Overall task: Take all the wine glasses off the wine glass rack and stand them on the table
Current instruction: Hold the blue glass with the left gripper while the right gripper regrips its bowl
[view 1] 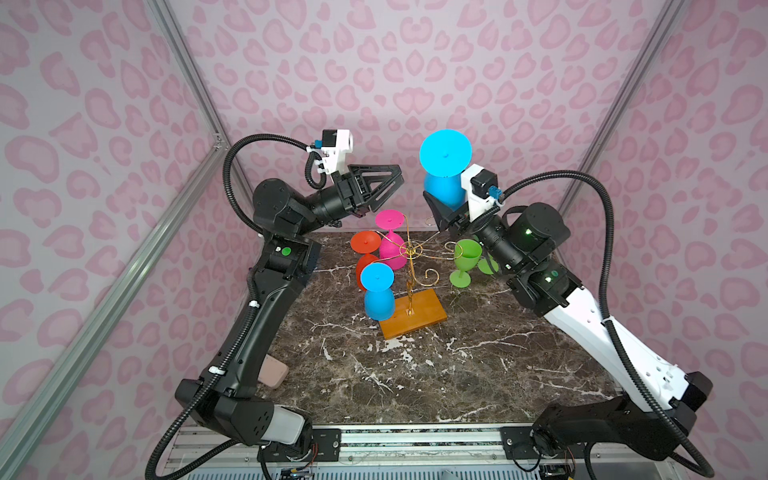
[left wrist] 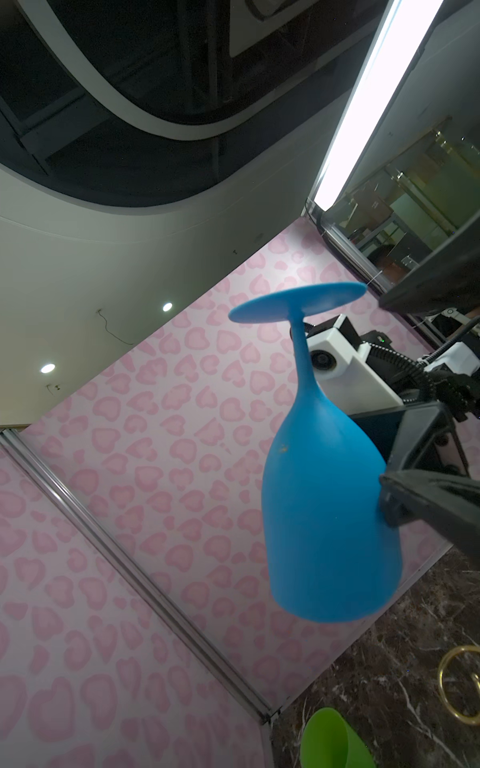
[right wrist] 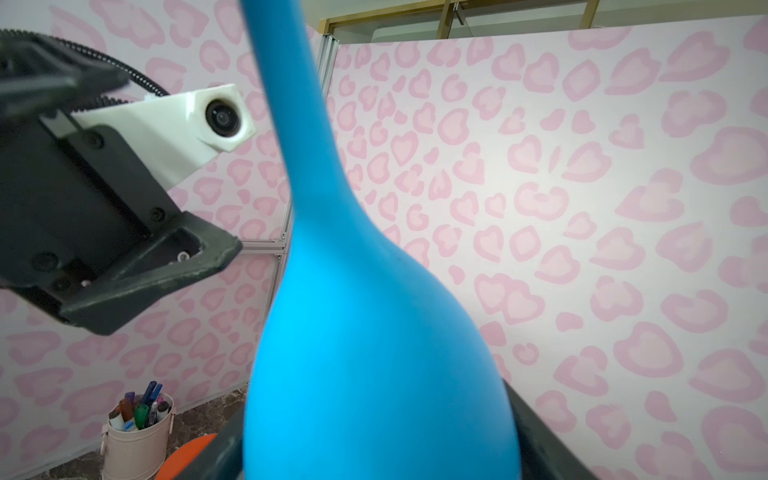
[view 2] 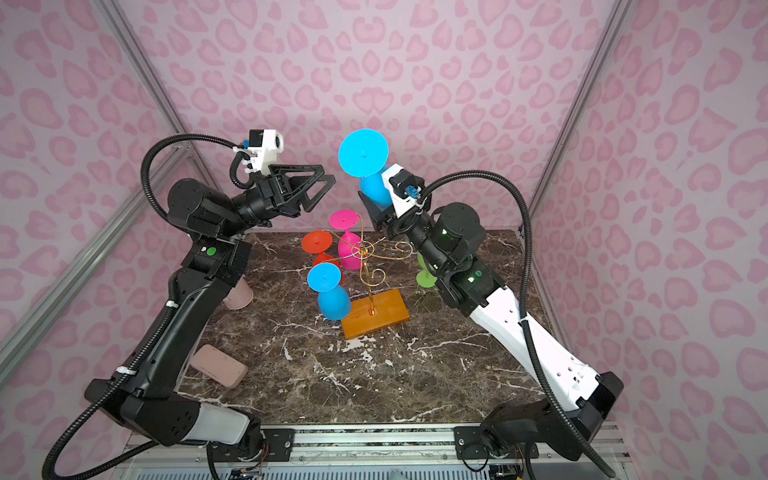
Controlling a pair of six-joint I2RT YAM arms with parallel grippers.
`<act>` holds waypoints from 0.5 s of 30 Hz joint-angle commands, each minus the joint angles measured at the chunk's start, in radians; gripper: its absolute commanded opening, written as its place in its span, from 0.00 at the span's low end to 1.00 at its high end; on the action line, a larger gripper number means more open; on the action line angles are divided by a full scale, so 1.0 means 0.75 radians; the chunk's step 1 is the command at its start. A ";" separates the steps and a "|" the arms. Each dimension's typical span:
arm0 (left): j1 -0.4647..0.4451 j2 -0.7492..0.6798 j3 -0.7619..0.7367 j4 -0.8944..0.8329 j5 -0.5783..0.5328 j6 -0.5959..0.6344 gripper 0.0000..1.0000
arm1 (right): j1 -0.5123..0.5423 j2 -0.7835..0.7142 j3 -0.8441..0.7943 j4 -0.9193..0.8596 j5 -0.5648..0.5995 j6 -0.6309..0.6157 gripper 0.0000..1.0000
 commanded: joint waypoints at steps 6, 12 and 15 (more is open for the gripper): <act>0.001 -0.139 -0.193 -0.051 -0.385 0.987 0.66 | 0.001 -0.020 0.282 -0.742 0.032 0.205 0.63; -0.051 -0.216 -0.393 0.037 -0.504 1.910 0.62 | 0.001 0.011 0.413 -0.999 0.020 0.269 0.62; -0.054 -0.202 -0.405 0.069 -0.449 2.137 0.61 | 0.001 0.049 0.466 -1.084 -0.004 0.292 0.62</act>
